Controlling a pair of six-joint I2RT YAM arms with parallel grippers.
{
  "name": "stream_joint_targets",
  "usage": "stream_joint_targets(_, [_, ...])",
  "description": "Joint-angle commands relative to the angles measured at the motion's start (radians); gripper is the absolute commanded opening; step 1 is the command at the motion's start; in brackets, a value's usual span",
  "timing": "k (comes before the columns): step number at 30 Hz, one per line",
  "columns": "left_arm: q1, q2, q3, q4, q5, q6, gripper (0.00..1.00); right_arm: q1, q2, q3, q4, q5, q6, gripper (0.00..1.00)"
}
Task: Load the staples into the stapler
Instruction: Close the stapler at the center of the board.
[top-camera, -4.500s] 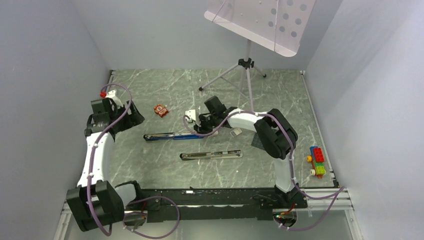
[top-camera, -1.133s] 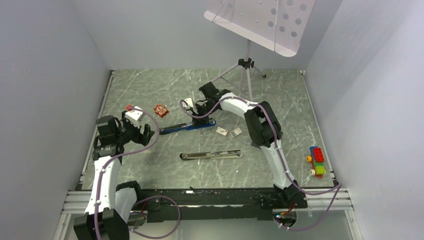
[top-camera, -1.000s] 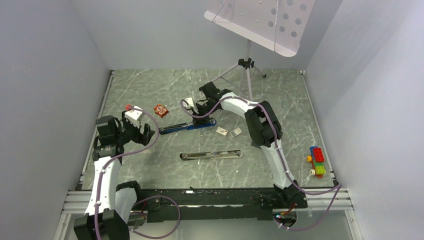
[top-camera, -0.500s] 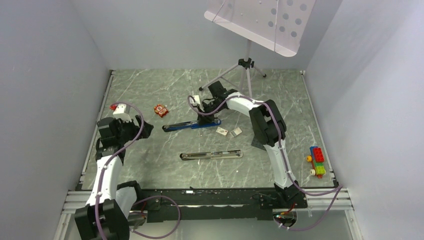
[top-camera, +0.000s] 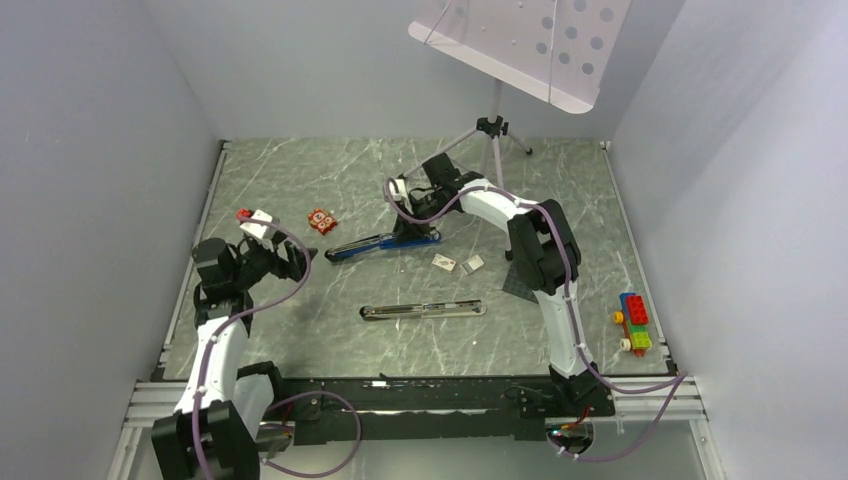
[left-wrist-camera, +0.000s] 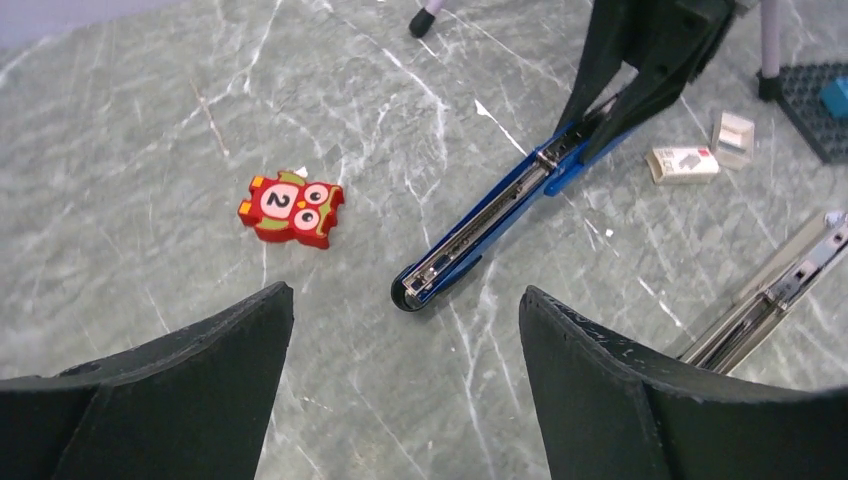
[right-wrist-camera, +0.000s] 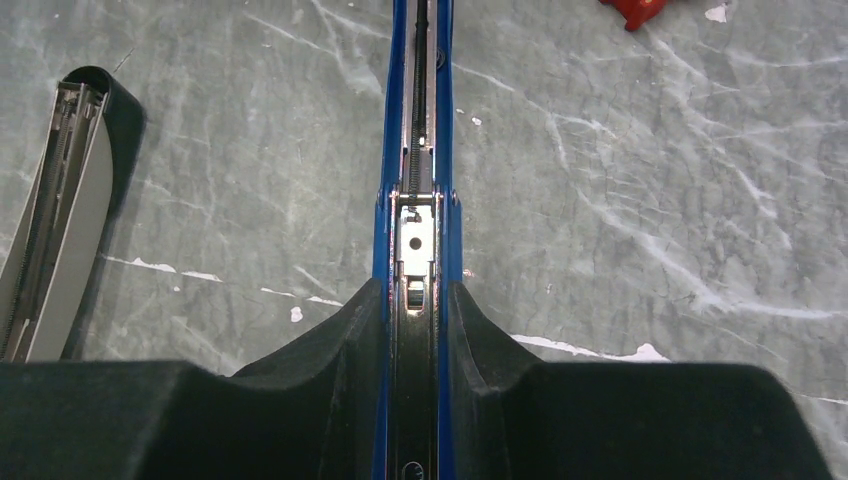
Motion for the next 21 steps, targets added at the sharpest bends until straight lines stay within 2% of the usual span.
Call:
stream_joint_targets(1, [0.001, 0.048, 0.039, -0.012, 0.181, 0.217, 0.87, -0.010, -0.087, 0.054, 0.021, -0.110, -0.021, 0.00])
stream_joint_targets(6, [-0.002, 0.101, 0.047, -0.081, 0.280, 0.411, 0.87, -0.017, -0.108, 0.067, 0.011, -0.132, -0.016, 0.00])
stream_joint_targets(11, [-0.041, 0.162, 0.093, -0.231, 0.256, 0.587, 0.87, -0.027, -0.146, 0.087, 0.007, -0.158, -0.001, 0.00])
stream_joint_targets(21, [-0.051, 0.199, 0.047, -0.009, 0.181, 0.498, 0.89, -0.029, -0.203, 0.104, -0.043, -0.198, -0.014, 0.00])
